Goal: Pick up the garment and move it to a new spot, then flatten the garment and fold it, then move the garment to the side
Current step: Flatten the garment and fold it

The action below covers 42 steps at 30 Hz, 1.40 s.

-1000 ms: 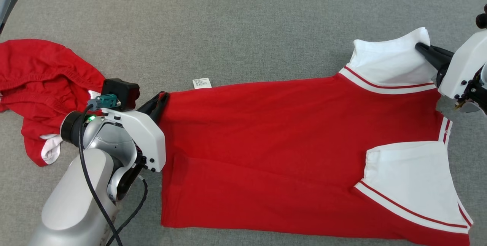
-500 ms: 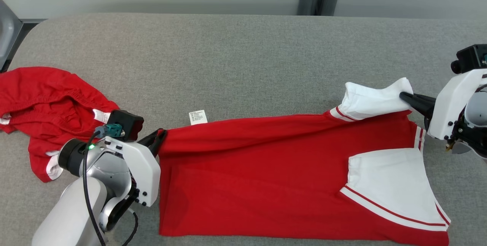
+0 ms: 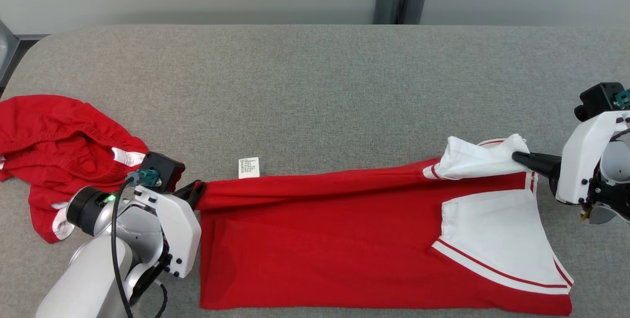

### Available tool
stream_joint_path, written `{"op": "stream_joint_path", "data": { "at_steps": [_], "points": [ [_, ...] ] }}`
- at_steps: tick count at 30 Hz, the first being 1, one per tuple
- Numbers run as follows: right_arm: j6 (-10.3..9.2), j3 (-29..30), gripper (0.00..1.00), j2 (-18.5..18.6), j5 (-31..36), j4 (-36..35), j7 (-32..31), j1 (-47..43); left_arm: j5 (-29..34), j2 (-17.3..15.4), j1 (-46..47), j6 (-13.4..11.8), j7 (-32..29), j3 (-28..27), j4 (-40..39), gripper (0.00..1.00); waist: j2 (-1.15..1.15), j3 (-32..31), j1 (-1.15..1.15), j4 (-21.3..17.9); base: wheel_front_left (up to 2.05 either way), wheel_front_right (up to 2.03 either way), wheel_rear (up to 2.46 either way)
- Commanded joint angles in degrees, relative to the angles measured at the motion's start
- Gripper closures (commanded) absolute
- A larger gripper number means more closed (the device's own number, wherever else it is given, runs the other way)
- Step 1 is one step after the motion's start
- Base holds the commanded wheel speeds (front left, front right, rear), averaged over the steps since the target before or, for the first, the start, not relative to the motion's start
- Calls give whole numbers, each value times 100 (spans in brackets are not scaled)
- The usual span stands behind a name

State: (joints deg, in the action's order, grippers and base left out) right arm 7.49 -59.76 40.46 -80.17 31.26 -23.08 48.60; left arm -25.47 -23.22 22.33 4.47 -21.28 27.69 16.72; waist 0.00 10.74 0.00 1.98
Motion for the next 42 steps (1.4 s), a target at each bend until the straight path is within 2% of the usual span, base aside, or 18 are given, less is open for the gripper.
{"op": "stream_joint_path", "data": {
  "at_steps": [1, 15, 38, 39, 40, 41, 42],
  "points": [
    [4, 8, 100, 89, -32, -57, -42, -69, -14, -68, -79, -9, -28, 6, 9, 100, 0, -1, 0, -4, 0, 0, 0],
    [3, -58, 100, 668, -121, -805, -359, -528, -30, -175, -210, 0, -219, 188, -59, 100, 0, -60, 0, 7, 0, 0, 0],
    [3, 113, 100, 794, -423, -1159, -727, -1158, -218, -250, -484, -127, -498, 303, -176, 100, 0, -167, 0, -26, 0, 0, 0],
    [3, 115, 87, 789, -430, -1158, -734, -1184, -246, -245, -513, -120, -542, 314, -167, 100, 0, -178, 0, -29, 0, 0, 0],
    [3, 131, 26, 773, -439, -1150, -734, -1208, -284, -239, -558, -131, -598, 315, -174, 70, 0, -197, 0, -34, 0, 0, 0],
    [3, 143, 0, 764, -439, -1146, -740, -1231, -290, -245, -566, -148, -617, 320, -179, 19, 0, -205, 0, -37, 0, 0, 0],
    [3, 147, 0, 757, -441, -1142, -742, -1263, -299, -252, -568, -150, -629, 326, -184, 0, 0, -215, 0, -40, 0, 0, 0]
  ]
}}
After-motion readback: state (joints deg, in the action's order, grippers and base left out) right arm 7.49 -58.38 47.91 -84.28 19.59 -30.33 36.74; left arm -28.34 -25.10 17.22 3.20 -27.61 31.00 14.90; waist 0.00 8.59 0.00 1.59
